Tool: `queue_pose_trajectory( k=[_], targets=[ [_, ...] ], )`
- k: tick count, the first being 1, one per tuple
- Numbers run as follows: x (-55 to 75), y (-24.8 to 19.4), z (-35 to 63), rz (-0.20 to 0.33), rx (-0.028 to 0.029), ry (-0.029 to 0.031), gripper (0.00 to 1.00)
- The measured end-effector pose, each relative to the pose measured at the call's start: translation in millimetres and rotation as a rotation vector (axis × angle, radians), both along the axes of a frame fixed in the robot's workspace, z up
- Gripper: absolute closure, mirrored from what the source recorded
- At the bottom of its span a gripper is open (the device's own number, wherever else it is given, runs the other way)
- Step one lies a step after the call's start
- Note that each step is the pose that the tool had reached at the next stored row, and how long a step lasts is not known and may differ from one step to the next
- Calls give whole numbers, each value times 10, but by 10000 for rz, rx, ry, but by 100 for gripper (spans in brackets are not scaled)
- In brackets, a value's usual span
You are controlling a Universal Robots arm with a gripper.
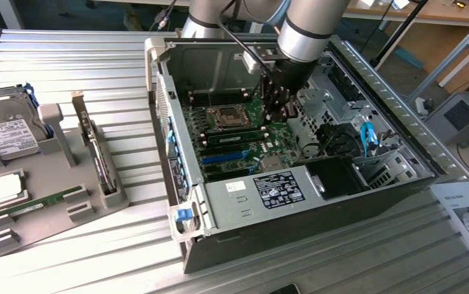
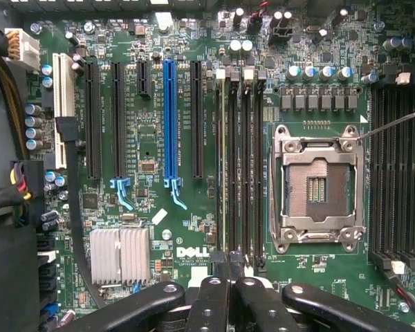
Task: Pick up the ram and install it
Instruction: 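Press down the ram until it locks into place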
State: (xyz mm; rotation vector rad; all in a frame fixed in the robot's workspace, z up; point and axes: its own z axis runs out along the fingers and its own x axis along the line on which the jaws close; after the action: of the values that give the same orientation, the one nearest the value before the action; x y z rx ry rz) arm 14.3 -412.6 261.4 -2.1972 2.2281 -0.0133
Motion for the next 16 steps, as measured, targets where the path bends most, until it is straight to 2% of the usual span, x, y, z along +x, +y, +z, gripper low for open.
queue_pose_trajectory(
  k=[6, 16],
  targets=[
    [47, -1, -3, -1, 0, 0, 89],
    [48, 0, -136, 0, 6, 0, 89]
  ],
)
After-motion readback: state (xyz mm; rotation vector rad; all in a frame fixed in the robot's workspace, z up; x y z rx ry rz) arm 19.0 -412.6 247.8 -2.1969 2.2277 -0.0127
